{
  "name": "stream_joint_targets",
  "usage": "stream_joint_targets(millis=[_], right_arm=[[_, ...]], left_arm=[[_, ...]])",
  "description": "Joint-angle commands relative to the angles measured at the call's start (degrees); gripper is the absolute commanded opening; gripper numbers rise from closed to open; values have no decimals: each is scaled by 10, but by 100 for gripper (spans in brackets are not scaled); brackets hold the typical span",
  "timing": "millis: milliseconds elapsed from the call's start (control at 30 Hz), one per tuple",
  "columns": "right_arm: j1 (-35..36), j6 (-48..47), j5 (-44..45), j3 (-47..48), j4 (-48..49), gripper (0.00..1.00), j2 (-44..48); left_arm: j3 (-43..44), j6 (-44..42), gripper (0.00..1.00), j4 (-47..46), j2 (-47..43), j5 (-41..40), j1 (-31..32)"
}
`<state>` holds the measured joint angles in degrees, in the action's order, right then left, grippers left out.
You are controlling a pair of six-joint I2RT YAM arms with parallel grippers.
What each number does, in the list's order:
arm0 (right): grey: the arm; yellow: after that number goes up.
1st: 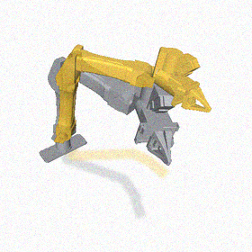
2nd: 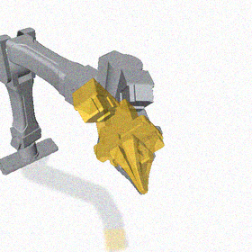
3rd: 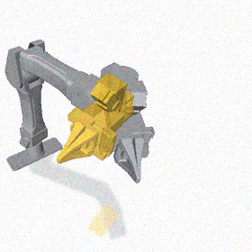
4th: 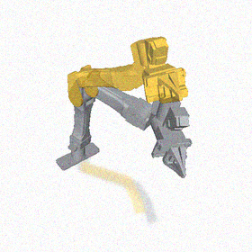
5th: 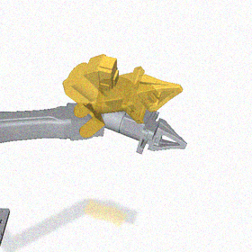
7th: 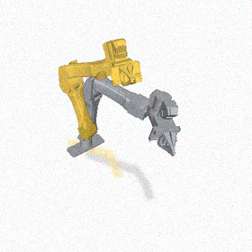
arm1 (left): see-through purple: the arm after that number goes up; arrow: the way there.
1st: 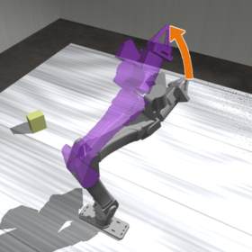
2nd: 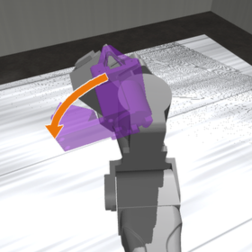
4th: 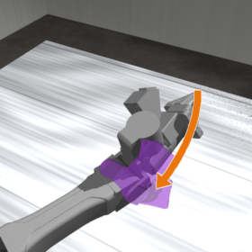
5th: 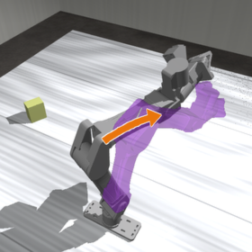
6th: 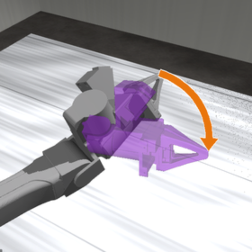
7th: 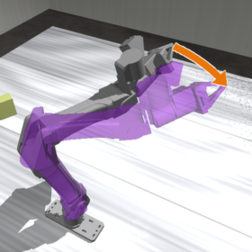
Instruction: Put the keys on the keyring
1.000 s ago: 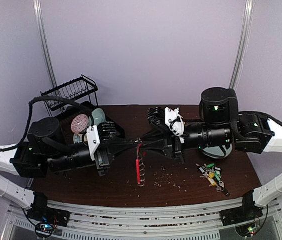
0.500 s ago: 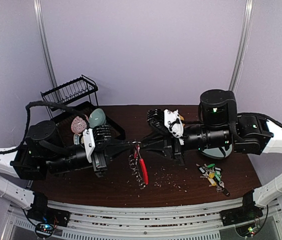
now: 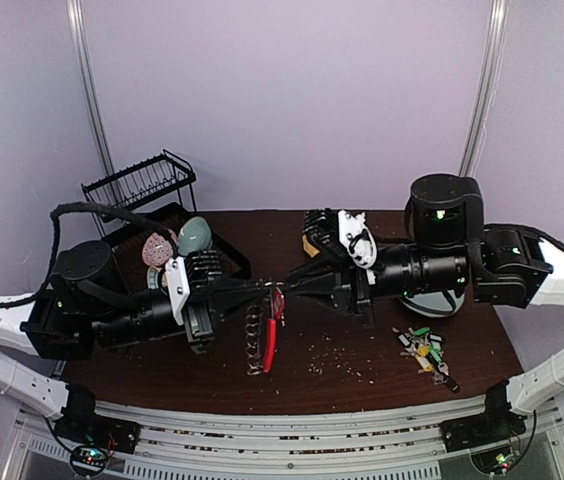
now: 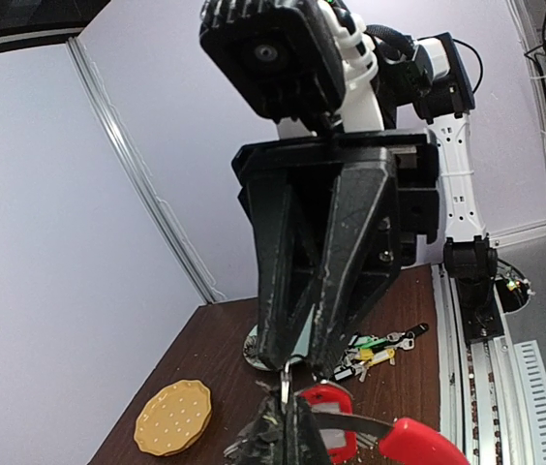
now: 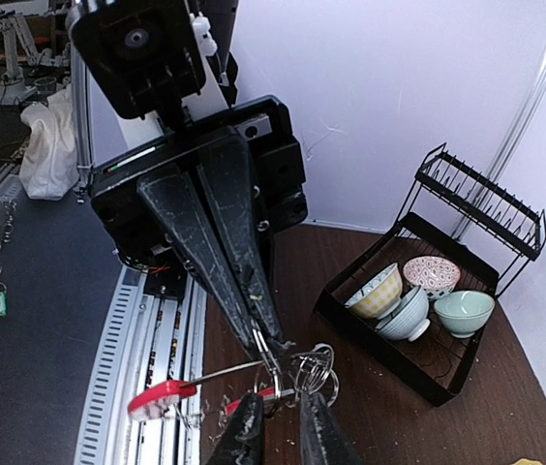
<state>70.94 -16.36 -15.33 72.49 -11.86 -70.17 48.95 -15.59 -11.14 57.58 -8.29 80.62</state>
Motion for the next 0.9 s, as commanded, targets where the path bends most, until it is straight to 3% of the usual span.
stream_joint_targets(millis=[0,133,267,400,667,867], right_arm=[[-5,10,-22,6,11,15,9],[-5,11,-28,5,8,7,4],[-5,11,-33,9,3,7,-3],[-5,12,-37,8,3,0,-6],[-5,14,-63,5,12,0,-25],[-5,19,-85,7,3,0,-42]], left_arm=[[1,-9,0,-40,-10,4,0],[-2,-7,0,-47,-11,5,0],[-1,-8,0,-50,-9,9,-1],[-4,-12,0,-61,-9,13,0],[-91,-27,0,-251,-27,91,-1],[-112,-12,0,-327,-31,132,-4]])
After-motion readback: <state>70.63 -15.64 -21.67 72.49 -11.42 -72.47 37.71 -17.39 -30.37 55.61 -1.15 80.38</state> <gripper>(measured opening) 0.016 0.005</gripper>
